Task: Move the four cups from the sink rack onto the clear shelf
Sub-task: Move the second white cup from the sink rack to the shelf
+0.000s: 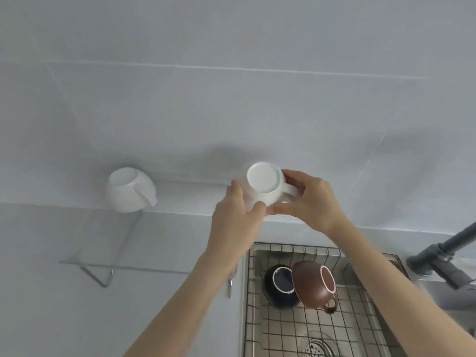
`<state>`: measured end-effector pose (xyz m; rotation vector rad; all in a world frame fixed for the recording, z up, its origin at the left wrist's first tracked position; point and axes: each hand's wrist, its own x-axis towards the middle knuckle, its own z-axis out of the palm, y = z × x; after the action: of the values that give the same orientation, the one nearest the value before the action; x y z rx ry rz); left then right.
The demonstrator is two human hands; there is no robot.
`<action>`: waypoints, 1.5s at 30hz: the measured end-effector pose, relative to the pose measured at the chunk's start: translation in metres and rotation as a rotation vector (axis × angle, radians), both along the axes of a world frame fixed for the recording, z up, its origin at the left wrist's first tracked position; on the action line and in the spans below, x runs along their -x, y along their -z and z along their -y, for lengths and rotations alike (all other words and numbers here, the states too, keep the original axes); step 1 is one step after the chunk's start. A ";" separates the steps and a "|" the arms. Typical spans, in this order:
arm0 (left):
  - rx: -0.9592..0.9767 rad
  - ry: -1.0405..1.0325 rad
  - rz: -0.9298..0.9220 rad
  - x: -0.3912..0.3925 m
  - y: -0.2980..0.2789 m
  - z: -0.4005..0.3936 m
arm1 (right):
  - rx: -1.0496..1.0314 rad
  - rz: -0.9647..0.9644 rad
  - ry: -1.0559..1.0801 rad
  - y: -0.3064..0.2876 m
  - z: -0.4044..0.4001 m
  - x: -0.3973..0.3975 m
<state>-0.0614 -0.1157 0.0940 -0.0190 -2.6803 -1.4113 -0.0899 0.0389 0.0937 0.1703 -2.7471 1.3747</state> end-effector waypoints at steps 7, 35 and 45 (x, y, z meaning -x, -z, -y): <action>-0.046 -0.171 0.129 0.020 0.014 0.077 | -0.029 0.137 -0.223 0.018 0.082 0.055; -0.007 -0.113 0.268 0.051 0.039 0.100 | -0.180 0.296 -0.338 0.033 0.088 0.102; -0.193 0.132 0.002 -0.004 0.018 0.022 | 0.328 0.170 0.126 0.033 -0.031 0.007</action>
<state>-0.0574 -0.1372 0.0764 -0.1817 -2.5739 -1.7034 -0.0972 0.0702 0.0610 -0.1411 -2.5520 1.8484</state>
